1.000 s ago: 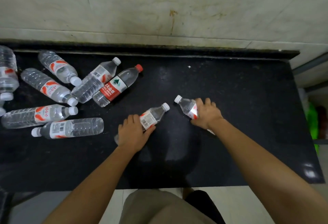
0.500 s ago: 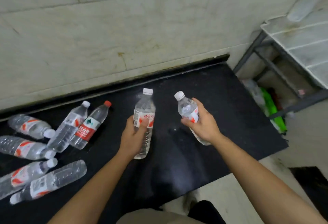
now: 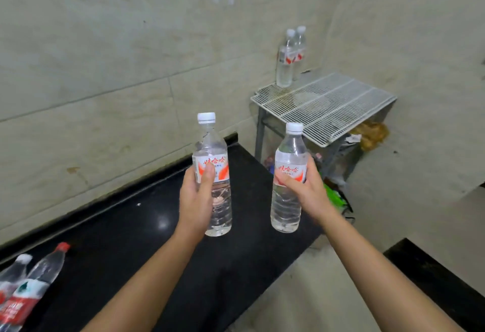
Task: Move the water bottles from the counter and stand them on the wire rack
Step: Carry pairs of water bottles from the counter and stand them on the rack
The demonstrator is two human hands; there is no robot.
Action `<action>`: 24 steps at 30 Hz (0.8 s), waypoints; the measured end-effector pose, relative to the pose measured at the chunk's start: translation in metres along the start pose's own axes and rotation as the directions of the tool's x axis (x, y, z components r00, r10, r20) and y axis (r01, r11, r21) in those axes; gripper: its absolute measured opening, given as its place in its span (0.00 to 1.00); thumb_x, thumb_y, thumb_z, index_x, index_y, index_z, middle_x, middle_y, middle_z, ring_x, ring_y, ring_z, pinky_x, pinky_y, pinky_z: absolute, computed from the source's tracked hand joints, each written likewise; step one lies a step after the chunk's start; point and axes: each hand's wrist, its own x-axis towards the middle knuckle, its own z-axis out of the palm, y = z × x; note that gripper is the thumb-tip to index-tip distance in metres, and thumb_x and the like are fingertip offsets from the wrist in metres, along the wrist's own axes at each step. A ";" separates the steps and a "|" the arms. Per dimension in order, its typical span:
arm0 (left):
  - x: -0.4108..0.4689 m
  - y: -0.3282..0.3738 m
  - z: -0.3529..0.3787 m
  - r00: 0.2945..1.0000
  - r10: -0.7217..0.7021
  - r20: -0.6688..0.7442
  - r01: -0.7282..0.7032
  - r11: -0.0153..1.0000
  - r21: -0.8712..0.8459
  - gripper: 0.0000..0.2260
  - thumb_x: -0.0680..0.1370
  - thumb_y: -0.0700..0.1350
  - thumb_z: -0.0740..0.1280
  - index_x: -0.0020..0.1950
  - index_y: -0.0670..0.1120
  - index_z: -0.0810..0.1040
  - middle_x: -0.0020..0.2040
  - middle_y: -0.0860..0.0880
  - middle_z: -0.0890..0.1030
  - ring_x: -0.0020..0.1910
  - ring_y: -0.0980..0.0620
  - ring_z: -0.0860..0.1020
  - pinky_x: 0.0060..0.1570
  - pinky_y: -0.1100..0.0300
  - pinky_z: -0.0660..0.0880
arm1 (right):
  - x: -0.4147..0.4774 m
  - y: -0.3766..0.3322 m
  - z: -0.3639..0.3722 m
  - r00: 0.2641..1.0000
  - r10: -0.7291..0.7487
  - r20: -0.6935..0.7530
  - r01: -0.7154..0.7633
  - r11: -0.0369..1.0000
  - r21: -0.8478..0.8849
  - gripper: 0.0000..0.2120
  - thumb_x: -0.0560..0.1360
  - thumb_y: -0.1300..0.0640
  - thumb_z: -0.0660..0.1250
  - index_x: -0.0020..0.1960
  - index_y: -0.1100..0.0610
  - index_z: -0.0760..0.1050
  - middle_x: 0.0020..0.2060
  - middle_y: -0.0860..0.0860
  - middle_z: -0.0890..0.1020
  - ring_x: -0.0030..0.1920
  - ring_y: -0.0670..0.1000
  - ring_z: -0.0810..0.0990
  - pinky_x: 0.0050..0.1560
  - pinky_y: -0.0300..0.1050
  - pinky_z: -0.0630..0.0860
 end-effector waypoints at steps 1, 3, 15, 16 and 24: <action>-0.002 0.001 0.021 1.000 0.011 -0.001 -0.011 1.000 -0.004 0.16 0.78 0.60 0.66 0.56 0.50 0.78 0.48 0.49 0.85 0.46 0.49 0.84 0.49 0.49 0.80 | 0.003 0.001 -0.019 1.000 -0.006 -0.011 0.006 1.000 0.023 0.23 0.74 0.61 0.75 0.64 0.48 0.71 0.49 0.48 0.81 0.49 0.44 0.83 0.52 0.42 0.79; -0.008 0.000 0.067 1.000 0.021 -0.008 -0.022 0.999 -0.031 0.17 0.77 0.61 0.66 0.56 0.49 0.79 0.48 0.48 0.85 0.47 0.49 0.83 0.51 0.48 0.80 | 0.011 0.002 -0.059 1.000 -0.011 -0.023 0.012 0.999 0.053 0.24 0.74 0.59 0.77 0.65 0.50 0.71 0.49 0.47 0.82 0.48 0.43 0.83 0.52 0.42 0.79; -0.004 -0.008 0.303 0.992 0.018 0.127 -0.001 0.991 -0.135 0.20 0.73 0.53 0.72 0.61 0.47 0.79 0.54 0.45 0.85 0.50 0.49 0.84 0.48 0.54 0.79 | 0.088 0.008 -0.265 0.985 -0.049 -0.166 0.065 0.994 0.089 0.24 0.66 0.39 0.75 0.58 0.48 0.77 0.49 0.50 0.85 0.50 0.51 0.84 0.55 0.51 0.81; 0.002 -0.006 0.315 0.990 0.046 0.132 -0.031 0.993 -0.117 0.20 0.73 0.51 0.74 0.62 0.47 0.78 0.53 0.47 0.85 0.50 0.50 0.84 0.47 0.57 0.80 | 0.100 0.007 -0.275 0.982 -0.055 -0.180 0.072 0.993 0.093 0.25 0.66 0.38 0.76 0.58 0.48 0.77 0.49 0.49 0.85 0.50 0.50 0.84 0.54 0.51 0.80; 0.109 -0.003 0.386 0.971 0.181 0.156 -0.154 0.973 -0.170 0.24 0.67 0.52 0.77 0.61 0.50 0.77 0.55 0.51 0.84 0.54 0.53 0.82 0.52 0.58 0.79 | 0.209 0.010 -0.318 0.954 -0.118 -0.275 0.133 0.990 0.037 0.14 0.75 0.45 0.74 0.56 0.49 0.78 0.45 0.45 0.85 0.44 0.42 0.84 0.45 0.36 0.78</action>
